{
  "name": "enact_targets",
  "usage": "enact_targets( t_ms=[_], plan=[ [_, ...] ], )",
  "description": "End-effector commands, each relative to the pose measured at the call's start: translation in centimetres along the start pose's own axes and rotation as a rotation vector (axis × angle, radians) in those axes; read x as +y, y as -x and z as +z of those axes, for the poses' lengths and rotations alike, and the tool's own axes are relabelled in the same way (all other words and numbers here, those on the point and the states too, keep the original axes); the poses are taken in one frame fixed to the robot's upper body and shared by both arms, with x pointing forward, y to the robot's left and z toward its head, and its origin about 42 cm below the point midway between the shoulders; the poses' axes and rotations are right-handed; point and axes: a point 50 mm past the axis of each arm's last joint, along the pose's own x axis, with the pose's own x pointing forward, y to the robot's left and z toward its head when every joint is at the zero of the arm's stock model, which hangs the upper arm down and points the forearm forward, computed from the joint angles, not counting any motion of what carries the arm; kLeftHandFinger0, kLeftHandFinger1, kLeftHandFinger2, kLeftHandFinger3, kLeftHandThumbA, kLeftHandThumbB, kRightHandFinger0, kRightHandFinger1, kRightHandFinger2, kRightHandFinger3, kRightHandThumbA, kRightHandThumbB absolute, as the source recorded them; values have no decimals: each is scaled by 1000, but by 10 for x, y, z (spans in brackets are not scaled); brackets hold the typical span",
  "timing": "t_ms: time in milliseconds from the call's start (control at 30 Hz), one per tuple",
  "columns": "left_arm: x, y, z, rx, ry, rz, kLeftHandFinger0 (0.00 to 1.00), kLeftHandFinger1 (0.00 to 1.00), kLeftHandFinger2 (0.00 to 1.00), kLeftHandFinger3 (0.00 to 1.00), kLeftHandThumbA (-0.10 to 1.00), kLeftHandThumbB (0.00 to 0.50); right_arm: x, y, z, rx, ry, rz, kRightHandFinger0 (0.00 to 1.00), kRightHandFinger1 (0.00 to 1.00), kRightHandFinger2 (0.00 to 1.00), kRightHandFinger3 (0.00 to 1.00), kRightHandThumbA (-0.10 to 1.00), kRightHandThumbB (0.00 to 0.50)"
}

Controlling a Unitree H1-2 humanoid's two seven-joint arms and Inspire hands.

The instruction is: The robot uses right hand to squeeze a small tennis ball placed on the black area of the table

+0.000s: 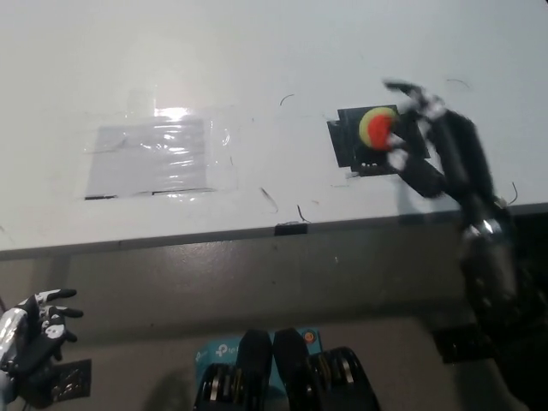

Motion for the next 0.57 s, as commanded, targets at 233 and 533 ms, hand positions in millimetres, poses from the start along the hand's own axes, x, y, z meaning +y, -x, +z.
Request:
enact_targets(
  t_ms=[233, 533],
  plan=[
    [18, -1, 13, -55, -50, 20, 265, 388, 540, 652, 109, 150, -33, 95, -61, 232, -739, -379, 0, 0, 53, 537, 223, 116],
    [18, 2, 10, -46, -47, 18, 272, 386, 519, 627, 39, 150, 16, 114, -101, 433, -799, -402, 0, 0, 1, 431, 158, 128]
  ],
)
